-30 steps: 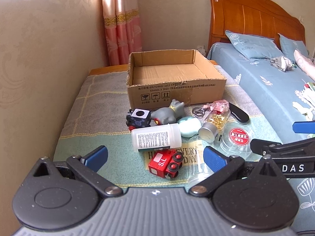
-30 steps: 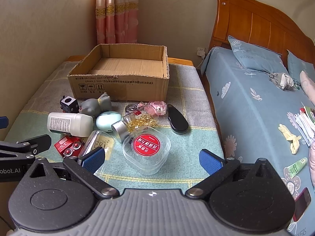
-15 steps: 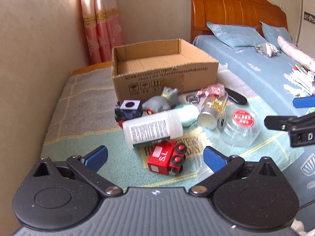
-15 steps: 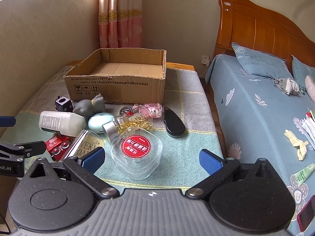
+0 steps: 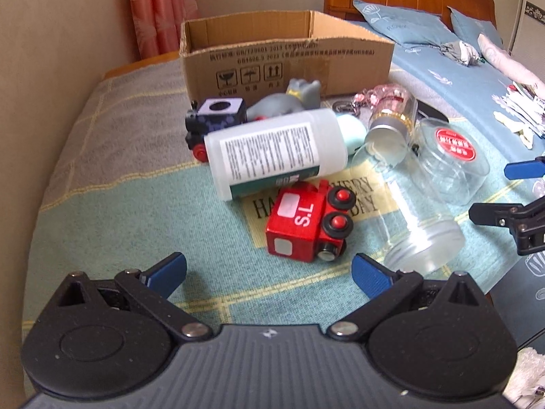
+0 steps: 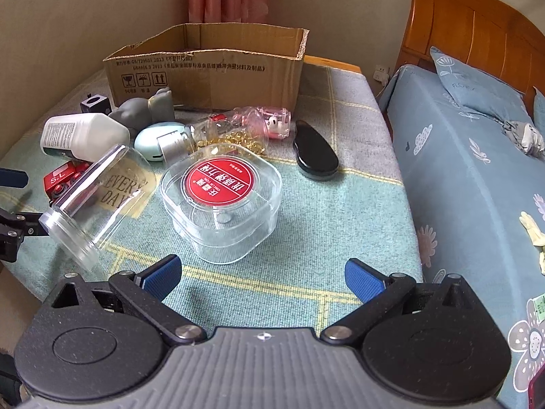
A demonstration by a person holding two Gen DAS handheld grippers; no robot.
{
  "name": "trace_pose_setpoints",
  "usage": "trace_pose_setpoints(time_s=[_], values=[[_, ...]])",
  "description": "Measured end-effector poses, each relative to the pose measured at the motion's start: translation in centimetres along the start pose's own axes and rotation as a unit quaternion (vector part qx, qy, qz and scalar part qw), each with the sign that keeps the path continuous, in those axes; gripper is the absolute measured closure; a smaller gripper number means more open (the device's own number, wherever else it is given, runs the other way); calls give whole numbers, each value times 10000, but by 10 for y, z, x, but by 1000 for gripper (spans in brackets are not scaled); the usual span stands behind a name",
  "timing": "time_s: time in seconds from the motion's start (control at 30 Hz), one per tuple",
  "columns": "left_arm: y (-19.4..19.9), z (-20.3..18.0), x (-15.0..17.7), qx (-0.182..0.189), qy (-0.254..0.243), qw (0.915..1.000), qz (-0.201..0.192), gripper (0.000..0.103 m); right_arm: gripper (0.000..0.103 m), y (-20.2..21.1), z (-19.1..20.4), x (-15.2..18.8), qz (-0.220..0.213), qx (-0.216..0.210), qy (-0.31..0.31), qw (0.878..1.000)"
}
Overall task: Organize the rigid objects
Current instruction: 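Grasp the red S.L train with left tool while right tool reaches clear container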
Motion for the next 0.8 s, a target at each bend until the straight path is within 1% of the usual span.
trace_pose_setpoints(time_s=[0.13,0.2,0.4,0.53,0.67,0.77,0.8], values=[[-4,2,-1,116,11,9999,-41,1,0,-9,2,1,90,-82,87,9999],[-5,1,-3,162,-66,9998,-105,1,0,-11,2,0,79,-245,56,9997],[-7,3,-4,282,-214,9992,-167,0,0,-12,4,0,-156,-395,263,9988],[-5,3,-2,283,-238,9988,-317,0,0,-13,3,0,-246,-444,320,9982],[-8,0,-7,246,-273,9987,-340,0,0,-13,4,-1,-305,-440,312,9981],[-9,-7,-12,299,-443,9977,-405,6,0,-13,4,-1,-320,-442,309,9980],[-9,-10,-14,363,-492,9972,-436,12,0,-13,4,-1,-323,-444,313,9980]])
Point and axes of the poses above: each gripper's, at about its wrist camera, not at the fingertips, and y roughly against the way its jaws point, z to its left, x to its underside, the point moved 8 cm from there along -y, roughly the way its jaws point, and after that the axes turned 2 degrees about x, right-handed, at the moved point
